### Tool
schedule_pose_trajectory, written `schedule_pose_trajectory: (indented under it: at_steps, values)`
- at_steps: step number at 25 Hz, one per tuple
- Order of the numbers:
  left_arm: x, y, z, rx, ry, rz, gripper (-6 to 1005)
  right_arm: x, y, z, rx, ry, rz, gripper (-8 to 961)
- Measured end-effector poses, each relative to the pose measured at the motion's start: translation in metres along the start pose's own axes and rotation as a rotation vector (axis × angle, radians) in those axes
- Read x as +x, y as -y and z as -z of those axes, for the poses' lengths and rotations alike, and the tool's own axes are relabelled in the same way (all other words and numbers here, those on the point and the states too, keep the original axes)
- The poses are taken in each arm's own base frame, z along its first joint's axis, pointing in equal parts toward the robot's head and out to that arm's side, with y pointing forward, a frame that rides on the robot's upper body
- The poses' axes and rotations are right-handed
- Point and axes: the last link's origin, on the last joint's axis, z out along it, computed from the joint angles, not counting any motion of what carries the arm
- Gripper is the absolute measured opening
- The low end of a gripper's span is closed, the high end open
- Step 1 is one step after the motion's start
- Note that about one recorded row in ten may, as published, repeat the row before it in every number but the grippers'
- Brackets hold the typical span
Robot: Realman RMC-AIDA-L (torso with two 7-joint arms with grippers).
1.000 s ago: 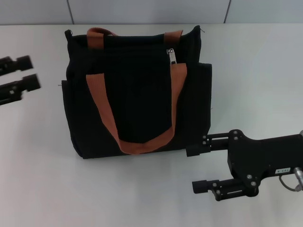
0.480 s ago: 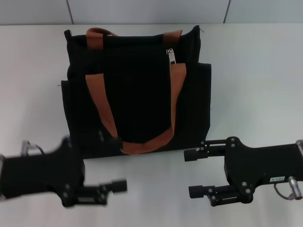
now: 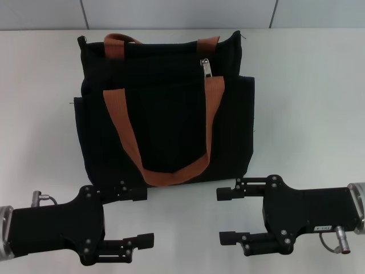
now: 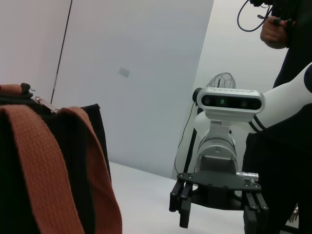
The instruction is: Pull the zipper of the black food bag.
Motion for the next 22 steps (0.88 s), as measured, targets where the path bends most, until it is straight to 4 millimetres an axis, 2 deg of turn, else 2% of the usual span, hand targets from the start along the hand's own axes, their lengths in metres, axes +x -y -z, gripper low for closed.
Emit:
schedule_pose_trajectory:
  at_steps: [22]
  values:
    - [0.0020, 0.0007, 0.0068, -0.008, 0.014, -0.003, 815, 0.0036, 0.0015, -0.0058, 0.016, 0.002, -0.004, 702]
